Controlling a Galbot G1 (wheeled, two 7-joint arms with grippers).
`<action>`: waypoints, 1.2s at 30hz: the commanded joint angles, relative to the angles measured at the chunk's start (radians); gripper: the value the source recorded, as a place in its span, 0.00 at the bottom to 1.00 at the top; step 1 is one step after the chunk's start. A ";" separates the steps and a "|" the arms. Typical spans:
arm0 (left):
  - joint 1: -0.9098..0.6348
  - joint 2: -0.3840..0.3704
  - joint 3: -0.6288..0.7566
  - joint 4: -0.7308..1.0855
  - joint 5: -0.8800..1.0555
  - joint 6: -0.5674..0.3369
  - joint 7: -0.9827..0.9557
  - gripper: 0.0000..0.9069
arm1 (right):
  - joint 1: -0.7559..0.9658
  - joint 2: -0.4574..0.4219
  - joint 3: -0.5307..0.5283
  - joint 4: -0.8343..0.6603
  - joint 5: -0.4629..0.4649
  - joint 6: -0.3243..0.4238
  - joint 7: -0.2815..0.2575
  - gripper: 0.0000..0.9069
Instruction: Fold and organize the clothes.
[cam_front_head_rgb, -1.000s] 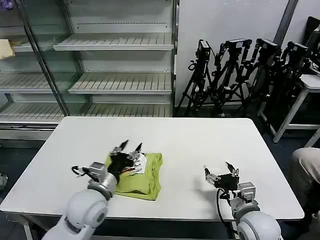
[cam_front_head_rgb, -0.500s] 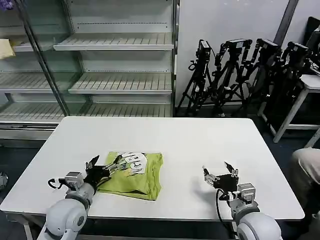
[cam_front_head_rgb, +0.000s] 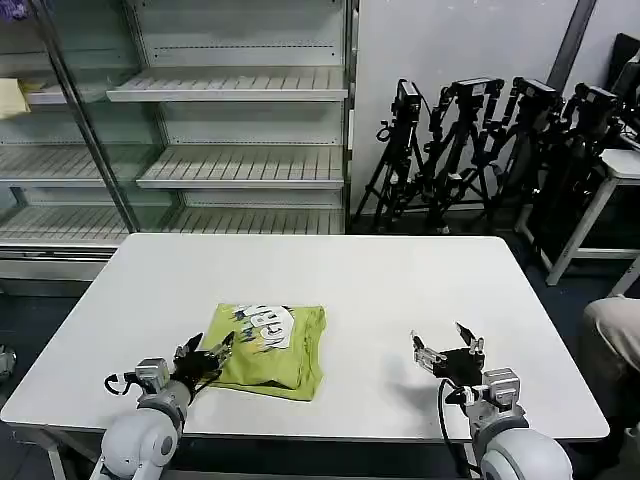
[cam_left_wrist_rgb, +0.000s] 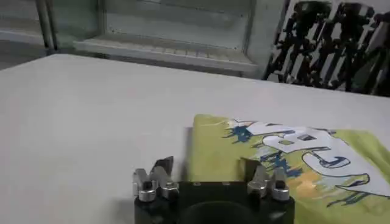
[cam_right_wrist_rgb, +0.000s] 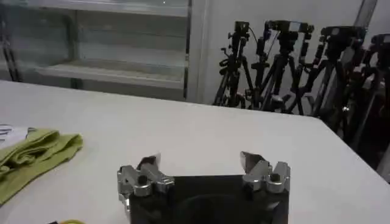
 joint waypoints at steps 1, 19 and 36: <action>0.006 -0.018 -0.006 0.045 -0.021 0.003 0.009 0.02 | 0.000 0.002 0.001 0.003 0.000 0.000 0.001 1.00; -0.003 -0.008 -0.001 0.030 0.103 -0.029 0.064 0.02 | 0.008 -0.002 -0.009 -0.007 -0.001 0.000 0.002 1.00; 0.096 0.532 -0.621 0.189 0.179 -0.116 0.321 0.01 | 0.030 0.015 -0.042 -0.014 -0.002 0.000 -0.002 1.00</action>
